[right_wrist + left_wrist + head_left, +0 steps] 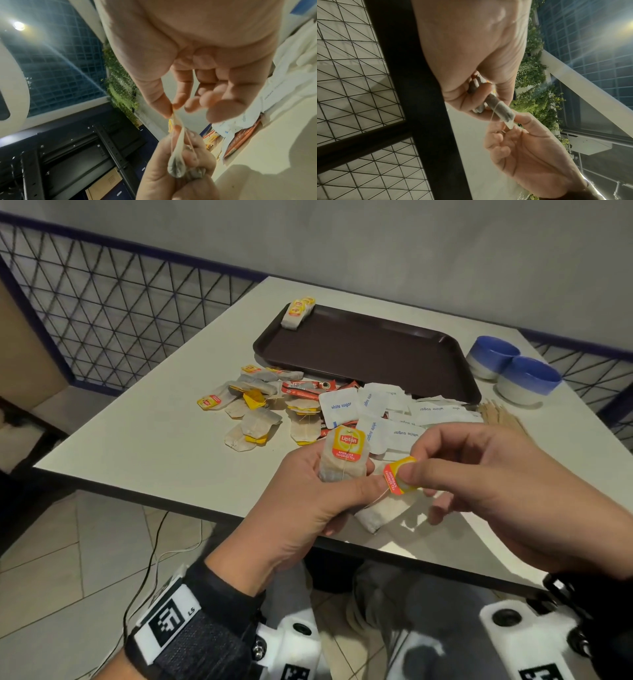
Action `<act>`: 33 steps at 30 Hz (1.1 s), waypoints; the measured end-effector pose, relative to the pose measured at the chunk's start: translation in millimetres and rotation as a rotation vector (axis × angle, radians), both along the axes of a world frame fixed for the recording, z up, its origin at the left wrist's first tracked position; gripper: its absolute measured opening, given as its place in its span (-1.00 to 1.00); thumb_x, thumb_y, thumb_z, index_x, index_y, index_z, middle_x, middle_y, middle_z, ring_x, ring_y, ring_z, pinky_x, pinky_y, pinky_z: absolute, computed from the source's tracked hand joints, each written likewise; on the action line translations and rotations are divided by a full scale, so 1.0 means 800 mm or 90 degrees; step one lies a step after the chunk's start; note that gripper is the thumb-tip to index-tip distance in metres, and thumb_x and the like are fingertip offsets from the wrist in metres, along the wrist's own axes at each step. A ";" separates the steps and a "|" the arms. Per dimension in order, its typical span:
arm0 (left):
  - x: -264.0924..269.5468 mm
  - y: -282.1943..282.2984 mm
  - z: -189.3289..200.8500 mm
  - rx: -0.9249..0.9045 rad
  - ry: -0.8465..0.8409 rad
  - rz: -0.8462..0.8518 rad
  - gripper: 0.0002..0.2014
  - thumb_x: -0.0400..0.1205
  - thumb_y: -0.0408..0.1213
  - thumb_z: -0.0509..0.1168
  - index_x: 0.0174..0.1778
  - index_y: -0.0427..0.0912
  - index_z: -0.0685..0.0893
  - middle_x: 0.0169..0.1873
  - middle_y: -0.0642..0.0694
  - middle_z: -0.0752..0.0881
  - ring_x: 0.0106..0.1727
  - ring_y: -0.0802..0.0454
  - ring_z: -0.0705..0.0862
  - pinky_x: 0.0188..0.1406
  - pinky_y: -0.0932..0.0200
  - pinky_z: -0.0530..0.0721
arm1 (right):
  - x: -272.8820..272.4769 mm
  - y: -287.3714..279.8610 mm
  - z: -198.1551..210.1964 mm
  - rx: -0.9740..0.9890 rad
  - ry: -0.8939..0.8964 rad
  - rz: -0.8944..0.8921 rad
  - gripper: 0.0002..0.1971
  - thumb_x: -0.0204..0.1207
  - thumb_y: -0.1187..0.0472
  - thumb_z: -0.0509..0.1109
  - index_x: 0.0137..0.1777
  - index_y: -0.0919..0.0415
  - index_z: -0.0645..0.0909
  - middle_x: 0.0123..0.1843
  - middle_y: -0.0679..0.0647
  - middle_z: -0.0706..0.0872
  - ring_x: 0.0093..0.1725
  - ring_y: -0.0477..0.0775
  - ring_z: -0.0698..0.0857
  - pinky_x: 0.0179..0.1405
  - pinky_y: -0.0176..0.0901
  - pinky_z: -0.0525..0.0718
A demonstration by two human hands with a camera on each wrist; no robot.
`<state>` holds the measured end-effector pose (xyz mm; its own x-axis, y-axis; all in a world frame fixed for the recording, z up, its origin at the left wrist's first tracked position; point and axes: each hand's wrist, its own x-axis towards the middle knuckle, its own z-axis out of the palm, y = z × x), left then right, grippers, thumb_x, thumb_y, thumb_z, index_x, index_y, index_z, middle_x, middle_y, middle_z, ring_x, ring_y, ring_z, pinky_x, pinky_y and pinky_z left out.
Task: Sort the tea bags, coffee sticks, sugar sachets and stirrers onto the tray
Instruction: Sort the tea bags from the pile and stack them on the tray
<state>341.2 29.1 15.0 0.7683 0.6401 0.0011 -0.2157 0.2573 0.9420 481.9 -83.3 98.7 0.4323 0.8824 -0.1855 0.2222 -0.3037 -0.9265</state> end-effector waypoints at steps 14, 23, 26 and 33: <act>0.002 0.004 0.000 -0.143 -0.067 0.014 -0.82 0.46 -0.31 0.49 -0.05 -0.24 0.75 -0.23 -0.16 0.81 -0.42 0.14 0.64 -0.73 0.36 0.37 | 0.003 0.002 -0.003 0.054 0.056 0.001 -0.73 0.16 0.37 0.62 -0.10 0.35 0.76 -0.26 0.42 0.79 -0.43 0.20 0.73 -0.43 -0.10 0.78; 0.005 0.005 0.001 -0.165 -0.103 0.123 -0.59 0.36 -0.37 0.55 0.14 -0.23 0.72 -0.24 -0.26 0.82 -0.29 0.02 0.73 -0.68 0.32 0.42 | 0.007 0.003 0.006 0.088 -0.070 0.024 -0.80 0.35 0.41 0.62 -0.04 0.26 0.75 -0.25 0.24 0.85 -0.30 0.18 0.79 -0.29 -0.05 0.79; 0.005 0.000 -0.001 -0.067 -0.073 0.132 -0.61 0.34 -0.33 0.58 0.09 -0.17 0.74 -0.27 -0.17 0.82 -0.38 0.07 0.65 -0.66 0.30 0.42 | 0.009 0.008 0.002 0.092 -0.072 0.014 -0.81 0.38 0.43 0.61 -0.04 0.27 0.75 -0.25 0.24 0.85 -0.30 0.14 0.78 -0.31 -0.13 0.76; 0.003 -0.005 -0.004 0.063 -0.002 0.113 -0.66 0.43 -0.44 0.64 0.04 -0.07 0.76 -0.20 -0.09 0.89 -0.41 0.08 0.68 -0.58 0.24 0.54 | 0.010 0.014 -0.002 0.097 -0.035 0.017 -0.79 0.38 0.46 0.60 -0.01 0.31 0.74 -0.21 0.34 0.84 -0.27 0.31 0.79 -0.31 -0.14 0.78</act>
<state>343.7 25.5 11.9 0.6429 0.7624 0.0731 -0.2527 0.1211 0.9599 490.0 -72.4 96.8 0.4149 0.9095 -0.0257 0.2798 -0.1545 -0.9475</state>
